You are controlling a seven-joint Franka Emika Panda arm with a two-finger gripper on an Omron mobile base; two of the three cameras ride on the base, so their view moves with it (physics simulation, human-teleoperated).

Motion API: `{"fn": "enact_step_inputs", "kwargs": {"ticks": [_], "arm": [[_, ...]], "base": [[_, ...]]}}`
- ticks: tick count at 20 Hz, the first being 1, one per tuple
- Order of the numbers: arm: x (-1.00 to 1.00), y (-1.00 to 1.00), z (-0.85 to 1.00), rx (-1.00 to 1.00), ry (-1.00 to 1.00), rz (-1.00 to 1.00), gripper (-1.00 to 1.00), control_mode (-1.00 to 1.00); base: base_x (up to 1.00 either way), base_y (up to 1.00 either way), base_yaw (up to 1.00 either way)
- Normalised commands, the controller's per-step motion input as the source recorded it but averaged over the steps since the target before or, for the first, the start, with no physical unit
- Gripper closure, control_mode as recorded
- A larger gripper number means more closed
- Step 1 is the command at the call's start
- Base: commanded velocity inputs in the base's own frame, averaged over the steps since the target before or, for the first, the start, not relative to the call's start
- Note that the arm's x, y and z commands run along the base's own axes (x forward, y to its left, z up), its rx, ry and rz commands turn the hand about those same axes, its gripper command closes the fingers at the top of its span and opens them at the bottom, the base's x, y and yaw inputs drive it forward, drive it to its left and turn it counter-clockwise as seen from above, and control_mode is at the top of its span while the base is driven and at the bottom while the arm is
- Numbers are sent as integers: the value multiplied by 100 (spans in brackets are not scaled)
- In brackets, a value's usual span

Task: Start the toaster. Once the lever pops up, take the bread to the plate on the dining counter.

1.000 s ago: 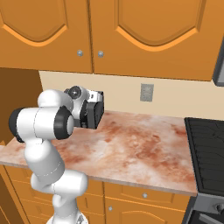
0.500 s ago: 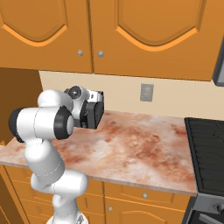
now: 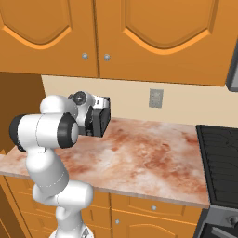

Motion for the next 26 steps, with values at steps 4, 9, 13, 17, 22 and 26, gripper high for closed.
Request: {"fn": "enact_step_inputs", "kwargs": {"ticks": [4,9,13,17,22,26], "arm": [[0,0,0,0,0,0,-100,-100],[0,0,0,0,0,0,-100,-100],[0,0,0,0,0,0,-100,-100],[0,0,0,0,0,0,-100,-100],[0,0,0,0,0,0,-100,-100],[0,0,0,0,0,0,-100,-100]], "base": [[0,0,0],[0,0,0],[0,0,0],[0,0,0],[0,0,0],[0,0,0]]}}
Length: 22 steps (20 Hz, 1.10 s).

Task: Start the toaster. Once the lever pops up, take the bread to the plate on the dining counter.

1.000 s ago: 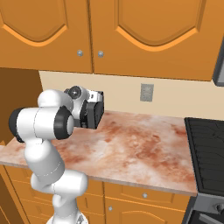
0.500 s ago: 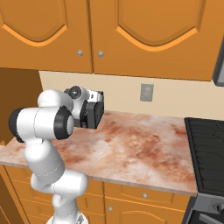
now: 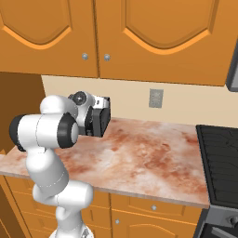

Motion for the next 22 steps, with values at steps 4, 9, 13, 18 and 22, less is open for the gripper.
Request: {"fn": "enact_step_inputs", "kwargs": {"ticks": [4,9,13,18,22], "arm": [[0,0,0,0,0,0,-100,-100],[0,0,0,0,0,0,-100,-100],[0,0,0,0,0,0,-100,-100],[0,0,0,0,0,0,-100,-100],[0,0,0,0,0,0,-100,-100]], "base": [[0,0,0],[0,0,0],[0,0,0],[0,0,0],[0,0,0]]}}
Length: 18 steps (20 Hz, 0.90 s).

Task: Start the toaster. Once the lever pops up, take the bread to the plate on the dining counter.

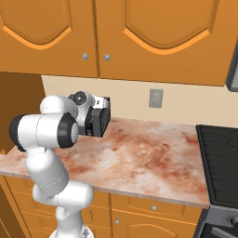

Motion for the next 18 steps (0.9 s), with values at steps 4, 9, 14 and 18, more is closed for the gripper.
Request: {"fn": "enact_step_inputs", "kwargs": {"ticks": [4,9,14,18], "arm": [[0,0,0,0,0,0,-100,-100],[0,0,0,0,0,0,-100,-100],[0,0,0,0,0,0,-100,-100],[0,0,0,0,0,0,-100,-100]], "base": [[0,0,0],[0,0,0],[0,0,0],[0,0,0]]}}
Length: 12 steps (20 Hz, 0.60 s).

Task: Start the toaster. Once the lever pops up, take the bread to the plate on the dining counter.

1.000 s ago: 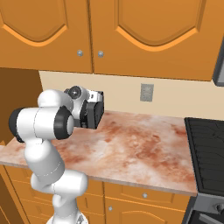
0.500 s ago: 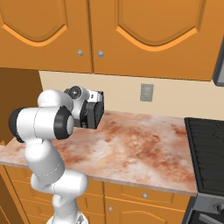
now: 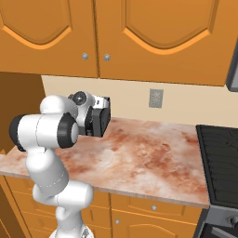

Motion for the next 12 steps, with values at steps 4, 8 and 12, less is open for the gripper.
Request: {"fn": "enact_step_inputs", "kwargs": {"ticks": [4,8,12], "arm": [[0,0,0,0,0,0,-100,-100],[0,0,0,0,0,0,-100,-100],[0,0,0,0,0,0,-100,-100]], "base": [[0,0,0],[0,0,0],[0,0,0]]}}
